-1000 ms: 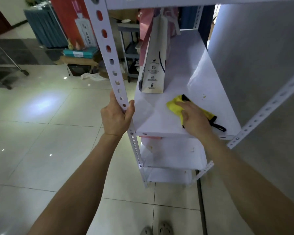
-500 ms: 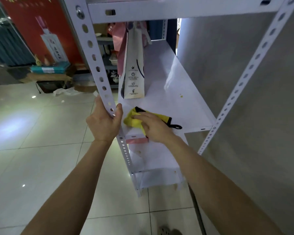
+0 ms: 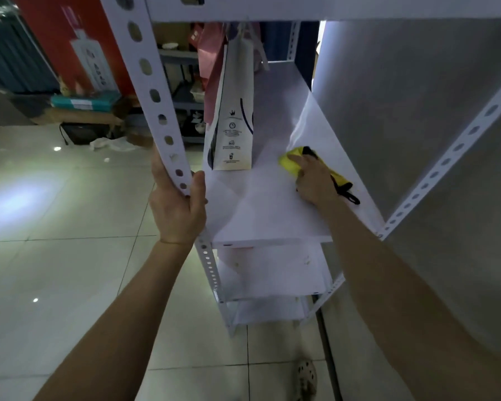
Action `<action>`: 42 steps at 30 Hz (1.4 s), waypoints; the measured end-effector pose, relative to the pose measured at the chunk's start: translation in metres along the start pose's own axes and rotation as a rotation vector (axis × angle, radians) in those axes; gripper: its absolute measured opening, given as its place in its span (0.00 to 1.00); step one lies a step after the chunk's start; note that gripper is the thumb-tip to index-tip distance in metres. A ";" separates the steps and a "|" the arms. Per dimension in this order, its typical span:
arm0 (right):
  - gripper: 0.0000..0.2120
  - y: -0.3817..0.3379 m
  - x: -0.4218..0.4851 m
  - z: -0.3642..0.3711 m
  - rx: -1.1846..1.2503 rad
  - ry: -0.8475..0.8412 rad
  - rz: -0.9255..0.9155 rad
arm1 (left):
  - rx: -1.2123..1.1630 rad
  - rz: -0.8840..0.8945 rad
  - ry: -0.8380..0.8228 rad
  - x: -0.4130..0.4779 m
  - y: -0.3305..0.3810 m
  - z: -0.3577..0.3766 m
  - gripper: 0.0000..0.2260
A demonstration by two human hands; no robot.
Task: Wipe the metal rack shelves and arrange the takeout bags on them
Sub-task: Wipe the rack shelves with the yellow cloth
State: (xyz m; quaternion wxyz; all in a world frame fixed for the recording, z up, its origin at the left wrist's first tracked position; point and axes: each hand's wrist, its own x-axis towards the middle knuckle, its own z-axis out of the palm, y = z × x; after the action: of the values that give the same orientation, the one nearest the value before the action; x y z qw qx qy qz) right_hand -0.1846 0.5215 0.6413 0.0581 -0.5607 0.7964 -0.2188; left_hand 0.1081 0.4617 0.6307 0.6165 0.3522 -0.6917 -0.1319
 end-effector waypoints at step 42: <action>0.27 -0.106 -0.083 0.065 0.161 0.070 -0.154 | 0.240 0.011 0.100 0.005 0.012 -0.006 0.31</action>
State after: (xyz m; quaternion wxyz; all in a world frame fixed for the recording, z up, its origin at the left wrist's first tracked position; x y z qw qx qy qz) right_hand -0.0409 0.5502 0.6144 0.0581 -0.6058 0.7324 -0.3053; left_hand 0.1102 0.4691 0.6432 0.6043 0.4258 -0.6729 -0.0270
